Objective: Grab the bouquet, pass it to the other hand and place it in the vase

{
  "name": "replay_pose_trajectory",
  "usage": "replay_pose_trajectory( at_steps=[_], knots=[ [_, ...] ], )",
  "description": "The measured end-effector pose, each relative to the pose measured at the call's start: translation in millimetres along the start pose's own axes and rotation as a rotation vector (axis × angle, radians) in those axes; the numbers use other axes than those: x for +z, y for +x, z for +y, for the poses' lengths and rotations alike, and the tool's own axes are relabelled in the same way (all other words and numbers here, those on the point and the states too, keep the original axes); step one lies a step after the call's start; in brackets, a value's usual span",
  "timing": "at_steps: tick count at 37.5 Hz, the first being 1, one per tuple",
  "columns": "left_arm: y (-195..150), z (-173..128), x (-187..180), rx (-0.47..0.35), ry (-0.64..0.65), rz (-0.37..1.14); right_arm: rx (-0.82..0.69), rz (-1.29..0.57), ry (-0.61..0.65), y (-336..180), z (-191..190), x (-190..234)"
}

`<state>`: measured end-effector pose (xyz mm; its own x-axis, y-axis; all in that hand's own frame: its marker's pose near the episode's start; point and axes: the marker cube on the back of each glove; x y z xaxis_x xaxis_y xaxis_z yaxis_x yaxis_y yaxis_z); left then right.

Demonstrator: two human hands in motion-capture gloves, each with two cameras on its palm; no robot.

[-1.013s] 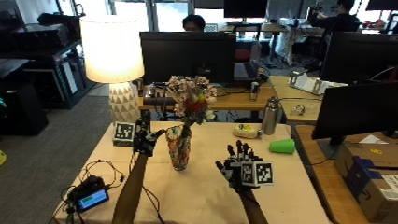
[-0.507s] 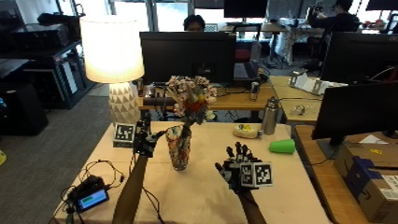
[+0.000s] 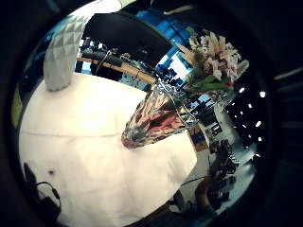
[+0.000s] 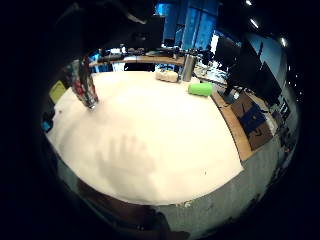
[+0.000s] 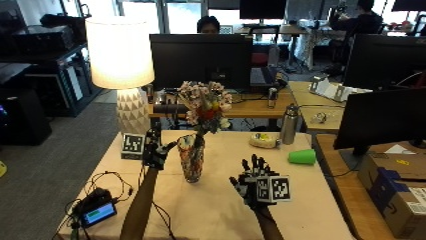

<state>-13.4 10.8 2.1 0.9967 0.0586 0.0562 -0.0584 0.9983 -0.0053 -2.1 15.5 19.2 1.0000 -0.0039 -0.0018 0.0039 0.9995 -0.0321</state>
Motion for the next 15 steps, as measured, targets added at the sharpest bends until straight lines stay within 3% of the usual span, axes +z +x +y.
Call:
replay_pose_trajectory(
  at_steps=[15],
  knots=[
    [5.6, 3.8, 2.5, -0.022, -0.001, 0.008, -0.009, -0.008, 0.001, -5.2, 0.9, -0.4]
  ],
)
